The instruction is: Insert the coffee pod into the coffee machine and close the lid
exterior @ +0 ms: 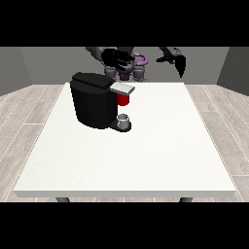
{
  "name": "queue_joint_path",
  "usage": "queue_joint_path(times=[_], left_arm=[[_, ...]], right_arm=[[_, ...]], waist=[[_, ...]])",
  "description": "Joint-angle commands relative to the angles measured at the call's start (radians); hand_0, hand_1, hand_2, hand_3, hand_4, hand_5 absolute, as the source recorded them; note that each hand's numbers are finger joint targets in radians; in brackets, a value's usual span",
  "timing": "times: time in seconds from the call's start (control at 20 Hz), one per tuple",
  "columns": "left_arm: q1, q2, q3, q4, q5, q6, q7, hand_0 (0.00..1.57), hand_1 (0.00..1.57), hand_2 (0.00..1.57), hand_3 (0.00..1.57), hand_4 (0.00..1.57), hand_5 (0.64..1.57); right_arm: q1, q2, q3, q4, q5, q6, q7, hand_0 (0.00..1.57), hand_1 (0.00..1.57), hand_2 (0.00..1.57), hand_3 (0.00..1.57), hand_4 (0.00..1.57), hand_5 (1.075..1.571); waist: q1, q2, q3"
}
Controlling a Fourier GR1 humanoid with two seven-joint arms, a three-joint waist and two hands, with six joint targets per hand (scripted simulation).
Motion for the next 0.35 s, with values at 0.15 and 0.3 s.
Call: queue_joint_path(times=[0.15, 0.3], left_arm=[[0.065, -0.011, 0.024, 0.079, 0.008, 0.003, -0.082, 0.0, 0.0, 0.0, 0.0, 0.19, 1.571], [0.135, -0.042, -0.018, 0.045, -0.023, 0.02, -0.092, 0.0, 0.0, 0.0, 0.0, 0.19, 1.571]], right_arm=[[0.198, 0.041, 0.106, -0.138, -0.181, 0.03, -0.032, 0.0, 0.0, 0.0, 0.0, 0.29, 1.571], [0.33, 0.041, 0.126, -0.149, -0.19, -0.05, -0.052, 0.0, 0.0, 0.0, 0.0, 0.16, 1.571]], waist=[[-0.095, -0.097, -0.0002], [-0.092, -0.143, 0.0001]])
